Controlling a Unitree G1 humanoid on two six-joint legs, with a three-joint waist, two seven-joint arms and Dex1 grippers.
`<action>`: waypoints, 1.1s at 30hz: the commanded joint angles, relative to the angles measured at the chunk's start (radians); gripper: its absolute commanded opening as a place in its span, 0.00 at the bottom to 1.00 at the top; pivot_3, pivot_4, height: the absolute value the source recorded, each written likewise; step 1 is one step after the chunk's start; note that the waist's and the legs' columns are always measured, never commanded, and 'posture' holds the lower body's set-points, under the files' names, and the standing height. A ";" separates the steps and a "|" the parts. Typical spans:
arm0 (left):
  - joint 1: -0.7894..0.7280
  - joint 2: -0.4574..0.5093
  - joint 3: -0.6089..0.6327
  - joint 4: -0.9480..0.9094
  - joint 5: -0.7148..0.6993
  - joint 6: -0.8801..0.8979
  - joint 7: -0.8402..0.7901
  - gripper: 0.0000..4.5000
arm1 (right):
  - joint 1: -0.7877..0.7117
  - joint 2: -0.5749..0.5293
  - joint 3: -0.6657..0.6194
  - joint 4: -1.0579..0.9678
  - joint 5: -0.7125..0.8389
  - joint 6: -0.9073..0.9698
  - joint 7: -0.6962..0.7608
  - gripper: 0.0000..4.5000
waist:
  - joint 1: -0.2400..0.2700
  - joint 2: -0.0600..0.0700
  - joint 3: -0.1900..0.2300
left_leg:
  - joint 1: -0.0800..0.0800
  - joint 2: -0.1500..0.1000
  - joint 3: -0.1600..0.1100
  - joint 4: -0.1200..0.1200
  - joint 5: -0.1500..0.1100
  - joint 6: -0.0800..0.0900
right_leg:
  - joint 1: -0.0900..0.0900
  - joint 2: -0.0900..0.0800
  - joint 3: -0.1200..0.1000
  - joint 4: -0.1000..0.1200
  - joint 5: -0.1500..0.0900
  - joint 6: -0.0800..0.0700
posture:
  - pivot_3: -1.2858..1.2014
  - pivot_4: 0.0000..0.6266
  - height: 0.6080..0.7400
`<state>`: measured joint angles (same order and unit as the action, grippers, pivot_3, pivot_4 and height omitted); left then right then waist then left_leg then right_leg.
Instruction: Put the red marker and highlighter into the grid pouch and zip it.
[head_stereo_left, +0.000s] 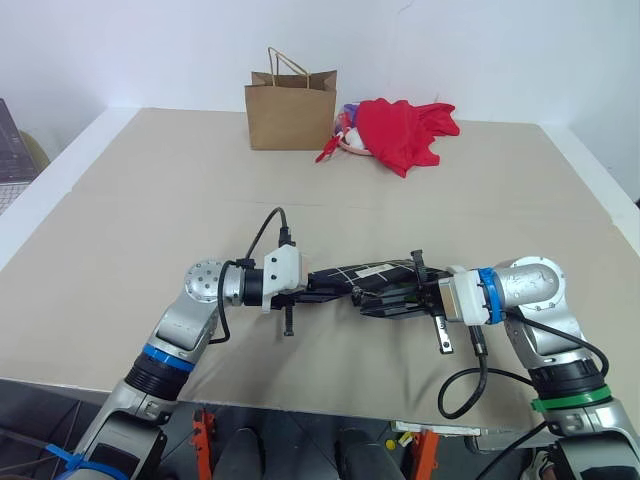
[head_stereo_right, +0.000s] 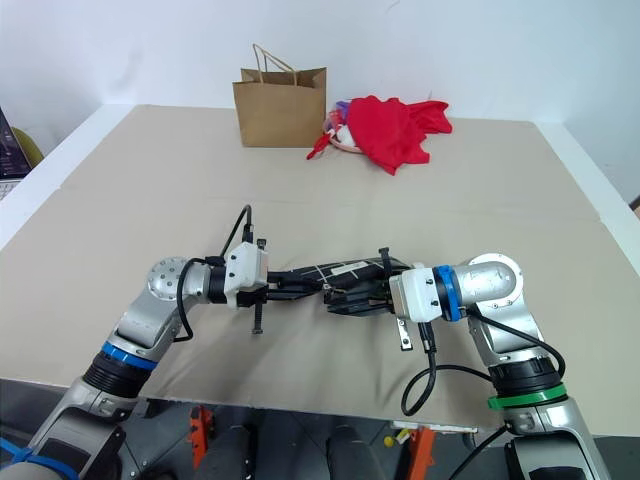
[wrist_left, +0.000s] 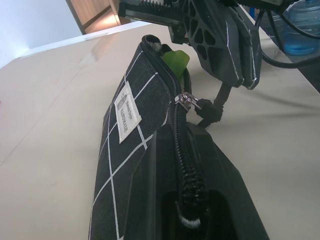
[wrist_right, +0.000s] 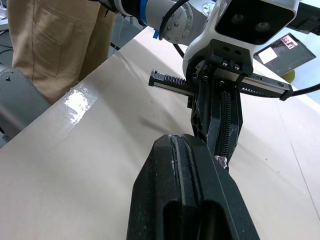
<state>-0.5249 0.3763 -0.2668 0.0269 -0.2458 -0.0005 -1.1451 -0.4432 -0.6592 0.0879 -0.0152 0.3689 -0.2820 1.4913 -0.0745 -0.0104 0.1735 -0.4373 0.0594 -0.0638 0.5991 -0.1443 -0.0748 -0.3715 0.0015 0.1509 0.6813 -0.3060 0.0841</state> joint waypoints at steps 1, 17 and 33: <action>-0.015 0.006 0.017 -0.033 -0.013 -0.015 0.001 0.00 | -0.019 -0.009 -0.009 -0.024 0.028 0.004 -0.004 0.02 | 0.000 0.000 0.000 | 0.000 0.000 0.000 0.000 0.000 0.000 | 0.000 0.000 0.000 0.000 0.000 0.000 | 0.52 0.24 1.00; -0.045 0.085 0.074 0.118 0.022 -0.143 -0.008 0.00 | 0.193 -0.298 -0.343 0.128 0.101 0.076 -0.008 0.02 | 0.003 0.000 0.000 | 0.000 -0.001 0.000 0.000 0.000 0.000 | 0.000 -0.001 0.000 0.000 0.000 0.000 | 0.52 0.24 1.00; -0.062 0.119 0.099 0.104 -0.107 0.146 -0.064 0.52 | 0.258 -0.248 -0.351 -0.020 0.273 0.533 -0.289 0.50 | -0.001 0.000 0.000 | 0.000 -0.001 0.000 0.000 0.000 0.001 | 0.000 -0.001 0.000 0.000 -0.001 0.001 | 0.52 0.24 1.00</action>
<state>-0.5830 0.4773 -0.2160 0.1825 -0.2961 0.0587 -1.2087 -0.1928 -0.9107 -0.2342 0.0197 0.5904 0.1677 1.2545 -0.0753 -0.0106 0.1737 -0.4373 0.0582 -0.0642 0.5990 -0.1441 -0.0743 -0.3713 0.0007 0.1508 0.6815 -0.3072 0.0858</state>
